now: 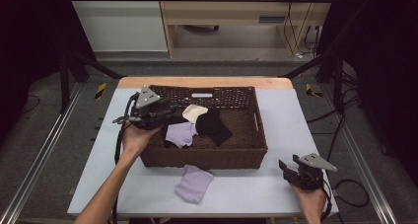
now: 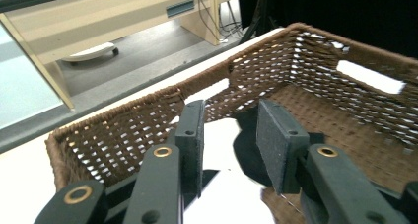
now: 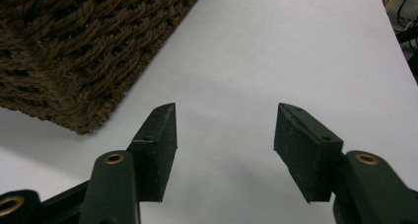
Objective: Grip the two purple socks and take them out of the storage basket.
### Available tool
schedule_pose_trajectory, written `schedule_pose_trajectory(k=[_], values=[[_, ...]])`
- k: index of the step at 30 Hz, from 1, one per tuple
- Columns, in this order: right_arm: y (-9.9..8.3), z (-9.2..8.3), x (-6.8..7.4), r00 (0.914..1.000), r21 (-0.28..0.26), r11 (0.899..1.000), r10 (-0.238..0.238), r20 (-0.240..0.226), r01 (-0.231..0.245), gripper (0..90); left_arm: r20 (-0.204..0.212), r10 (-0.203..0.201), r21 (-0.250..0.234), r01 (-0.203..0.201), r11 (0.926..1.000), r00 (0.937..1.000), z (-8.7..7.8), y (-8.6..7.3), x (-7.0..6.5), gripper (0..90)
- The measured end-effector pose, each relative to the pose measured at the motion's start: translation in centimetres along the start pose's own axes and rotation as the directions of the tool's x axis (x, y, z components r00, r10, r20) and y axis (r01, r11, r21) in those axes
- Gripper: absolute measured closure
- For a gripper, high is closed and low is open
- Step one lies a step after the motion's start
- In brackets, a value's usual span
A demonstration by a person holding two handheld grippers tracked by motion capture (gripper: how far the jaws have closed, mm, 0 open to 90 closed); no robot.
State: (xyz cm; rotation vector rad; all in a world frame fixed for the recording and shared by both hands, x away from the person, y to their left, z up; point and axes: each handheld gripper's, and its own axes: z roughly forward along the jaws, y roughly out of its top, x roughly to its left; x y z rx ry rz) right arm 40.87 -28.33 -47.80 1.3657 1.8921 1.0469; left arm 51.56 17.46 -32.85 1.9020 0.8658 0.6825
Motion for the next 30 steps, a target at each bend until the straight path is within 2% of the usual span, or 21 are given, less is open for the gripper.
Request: schedule_pose_trajectory(k=[4,7,9,11,15,17,19,21,22,23,24,25,28,30], values=[[0.0,-0.1,0.0,1.0000,0.000,1.000,0.005,-0.002,-0.005,41.9,-0.012,-0.017,0.031,0.017,0.9994,0.9998,2.3,0.1,0.7,62.2],[-0.1,-0.1,-0.1,1.0000,-0.004,1.000,0.006,0.000,-0.006,41.8,-0.029,-0.006,0.073,0.008,0.9973,0.9996,3.9,-0.2,1.2,60.8],[-0.1,-0.1,-0.1,1.0000,-0.005,1.000,0.004,0.000,-0.004,41.8,-0.032,-0.014,0.111,0.018,0.9937,0.9994,5.0,-0.7,1.6,60.4],[-0.1,0.0,-0.1,1.0000,-0.007,1.000,-0.001,0.000,0.001,41.7,-0.029,-0.030,0.157,0.035,0.9869,0.9991,6.0,-1.2,1.9,60.4],[-0.1,0.0,0.0,1.0000,-0.004,1.000,-0.003,-0.001,0.003,41.7,-0.031,-0.022,0.231,0.029,0.9726,0.9993,7.5,-2.5,2.0,59.8],[-0.1,0.0,0.0,1.0000,-0.004,1.000,-0.001,-0.004,0.001,41.4,-0.024,-0.031,0.268,0.036,0.9627,0.9992,8.1,-3.0,2.0,59.4],[-0.1,0.0,0.0,1.0000,-0.001,1.000,-0.001,-0.004,0.001,41.4,-0.018,-0.031,0.321,0.035,0.9464,0.9993,8.5,-3.3,2.1,59.3],[-0.1,0.1,0.0,0.9999,0.000,1.000,-0.010,-0.003,0.010,41.4,-0.022,-0.038,0.333,0.043,0.9418,0.9990,8.7,-3.4,2.1,59.6],[-0.1,0.1,0.0,1.0000,0.001,1.000,-0.009,-0.003,0.009,41.4,-0.020,-0.052,0.347,0.055,0.9363,0.9985,8.9,-3.5,2.1,59.6],[-0.1,0.1,0.0,0.9999,-0.001,1.000,-0.012,-0.003,0.012,41.4,-0.013,-0.060,0.373,0.061,0.9258,0.9981,9.1,-3.6,2.0,59.3],[-0.1,0.1,0.0,0.9999,0.000,1.000,-0.012,-0.002,0.012,41.4,-0.020,-0.049,0.404,0.052,0.9134,0.9986,9.3,-3.7,1.9,58.8],[-0.1,0.1,0.1,0.9999,0.001,1.000,-0.011,0.000,0.011,41.4,-0.027,-0.028,0.423,0.037,0.9052,0.9992,9.5,-3.8,1.8,58.8],[-0.2,0.1,0.1,0.9999,0.002,1.000,-0.014,-0.001,0.014,41.4,-0.035,-0.024,0.452,0.038,0.8912,0.9991,9.7,-4.0,1.6,58.3],[-0.2,0.1,0.1,0.9999,0.003,1.000,-0.015,-0.002,0.015,41.4,-0.028,-0.005,0.480,0.018,0.8771,0.9996,10.0,-4.2,1.4,57.9]])
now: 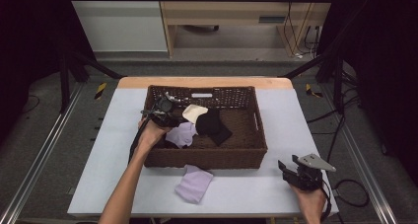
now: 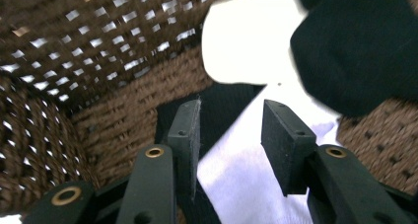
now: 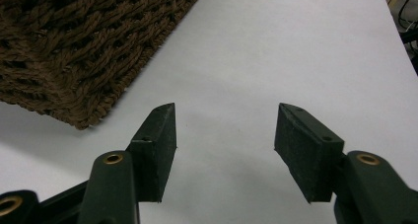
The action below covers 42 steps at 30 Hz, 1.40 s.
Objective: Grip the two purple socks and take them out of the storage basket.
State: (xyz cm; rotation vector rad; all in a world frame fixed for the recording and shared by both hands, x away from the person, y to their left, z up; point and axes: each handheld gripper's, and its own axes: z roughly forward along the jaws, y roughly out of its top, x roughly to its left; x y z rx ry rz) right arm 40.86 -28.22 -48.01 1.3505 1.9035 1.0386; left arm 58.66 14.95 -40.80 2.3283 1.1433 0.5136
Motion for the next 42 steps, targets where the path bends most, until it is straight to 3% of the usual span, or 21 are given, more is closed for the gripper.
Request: schedule_pose_trajectory(k=[4,8,13,21,27,32,35,38,40,42], values=[[0.0,0.0,0.1,1.0000,0.008,1.000,0.002,-0.003,-0.002,41.4,0.018,0.004,0.036,-0.004,0.9993,0.9998,0.5,-0.1,0.0,58.0],[0.0,0.0,0.1,1.0000,0.006,1.000,0.002,-0.001,-0.002,41.4,0.001,0.006,0.059,-0.006,0.9982,1.0000,0.8,-0.1,0.0,58.0],[0.0,0.0,0.1,1.0000,0.008,1.000,-0.003,-0.003,0.003,41.3,0.008,0.013,0.087,-0.014,0.9961,0.9999,1.1,-0.2,-0.1,58.0],[-0.1,0.0,0.1,1.0000,0.007,1.000,-0.009,-0.004,0.009,40.4,0.045,-0.005,0.149,-0.002,0.9888,0.9990,1.8,-0.4,0.1,58.9],[-0.1,0.1,0.2,0.9999,0.004,1.000,-0.009,-0.008,0.009,40.3,0.060,-0.015,0.217,0.001,0.9761,0.9981,2.4,-0.3,0.3,69.2],[-0.1,0.0,0.1,0.9999,0.003,1.000,-0.009,-0.004,0.009,40.5,0.094,-0.047,0.245,0.023,0.9693,0.9944,2.4,-0.2,0.5,87.7],[-0.1,0.0,0.0,1.0000,0.002,1.000,-0.007,-0.003,0.007,40.6,0.115,-0.047,0.238,0.019,0.9711,0.9923,2.1,-0.3,0.5,89.0],[-0.1,0.0,0.0,1.0000,0.001,1.000,-0.006,-0.001,0.006,40.8,0.133,-0.053,0.145,0.033,0.9888,0.9897,1.0,-0.4,0.4,89.1],[-0.1,0.0,0.0,1.0000,0.000,1.000,-0.004,-0.002,0.004,40.8,0.139,-0.053,0.133,0.035,0.9906,0.9889,0.9,-0.6,0.4,89.1],[-0.1,0.0,0.0,1.0000,0.002,1.000,-0.007,-0.001,0.007,40.8,0.092,-0.024,0.136,0.011,0.9907,0.9954,1.2,-0.5,0.1,86.6]])
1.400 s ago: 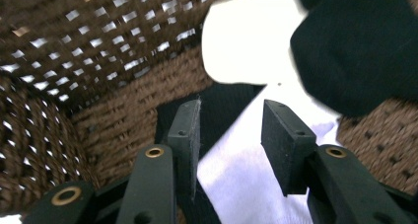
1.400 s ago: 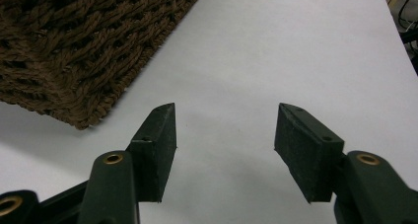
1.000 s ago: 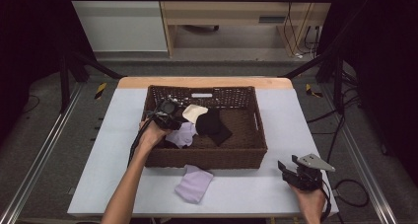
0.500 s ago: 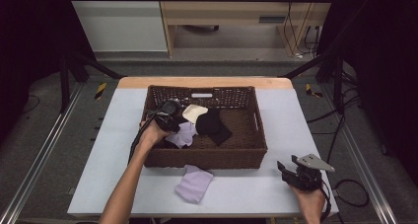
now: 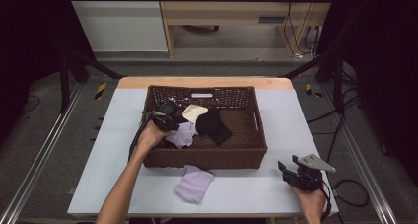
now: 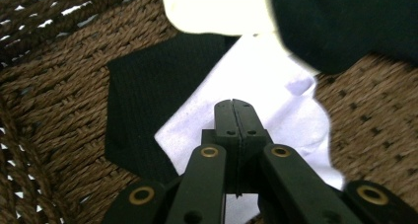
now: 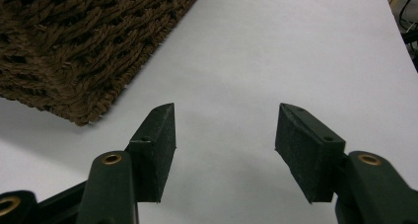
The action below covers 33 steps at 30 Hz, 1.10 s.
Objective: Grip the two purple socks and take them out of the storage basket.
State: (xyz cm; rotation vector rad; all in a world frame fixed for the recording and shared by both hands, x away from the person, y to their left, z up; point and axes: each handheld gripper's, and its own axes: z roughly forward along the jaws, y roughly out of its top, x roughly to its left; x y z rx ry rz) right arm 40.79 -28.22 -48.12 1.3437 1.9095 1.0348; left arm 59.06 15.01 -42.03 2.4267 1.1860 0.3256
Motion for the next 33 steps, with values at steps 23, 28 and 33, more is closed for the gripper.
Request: schedule_pose_trajectory(k=[23,28,33], values=[[-0.1,0.2,0.0,1.0000,0.009,1.000,0.000,-0.004,0.000,40.5,0.010,-0.021,0.111,0.020,0.9936,0.9997,0.9,0.5,0.5,86.1],[-0.1,0.1,0.0,1.0000,0.009,1.000,0.000,-0.006,0.000,40.5,0.006,-0.004,0.013,0.003,0.9999,1.0000,-0.3,0.4,0.1,87.5],[-0.1,0.1,-0.1,1.0000,0.005,1.000,0.001,-0.002,-0.001,40.6,0.027,-0.008,-0.134,0.011,0.9909,0.9996,-1.8,0.1,-0.1,87.7]])
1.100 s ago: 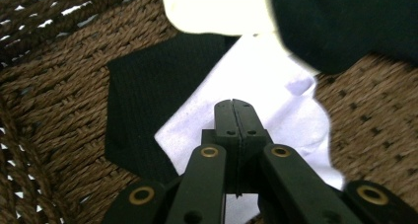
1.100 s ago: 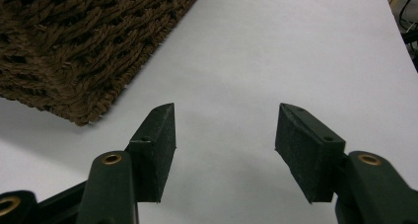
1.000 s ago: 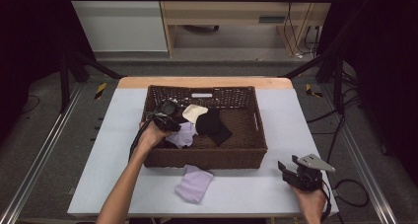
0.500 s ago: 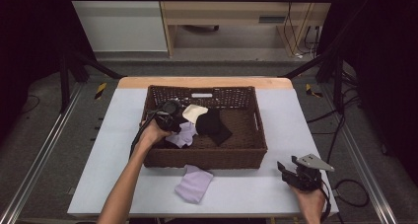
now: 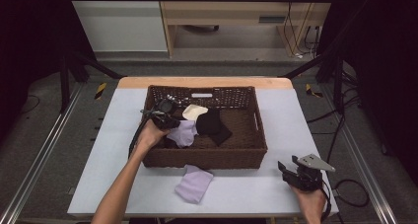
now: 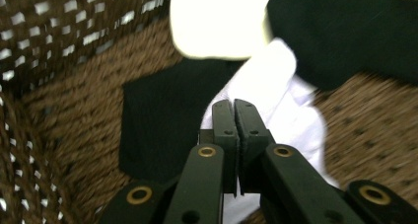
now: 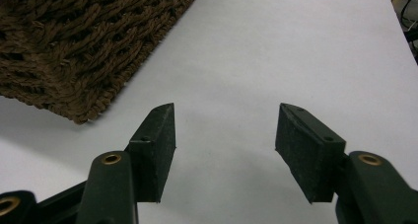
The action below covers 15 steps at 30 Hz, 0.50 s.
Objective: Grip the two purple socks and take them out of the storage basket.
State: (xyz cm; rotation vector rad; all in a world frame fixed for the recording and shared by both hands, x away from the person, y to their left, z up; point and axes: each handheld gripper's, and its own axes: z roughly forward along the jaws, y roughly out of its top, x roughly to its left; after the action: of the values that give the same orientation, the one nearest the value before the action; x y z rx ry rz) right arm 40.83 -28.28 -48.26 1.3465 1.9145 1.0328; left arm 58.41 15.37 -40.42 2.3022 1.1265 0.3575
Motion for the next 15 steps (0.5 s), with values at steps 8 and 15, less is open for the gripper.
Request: schedule_pose_trajectory(k=[8,15], values=[[0.0,0.0,-0.1,1.0000,0.002,1.000,0.005,0.002,-0.005,40.7,0.030,0.028,-0.198,-0.022,0.9799,0.9992,-2.9,0.2,-0.8,87.7],[0.0,0.0,-0.1,1.0000,0.000,1.000,0.005,0.003,-0.005,40.8,0.055,0.058,-0.326,-0.037,0.9445,0.9969,-6.0,0.2,-2.0,87.7]])
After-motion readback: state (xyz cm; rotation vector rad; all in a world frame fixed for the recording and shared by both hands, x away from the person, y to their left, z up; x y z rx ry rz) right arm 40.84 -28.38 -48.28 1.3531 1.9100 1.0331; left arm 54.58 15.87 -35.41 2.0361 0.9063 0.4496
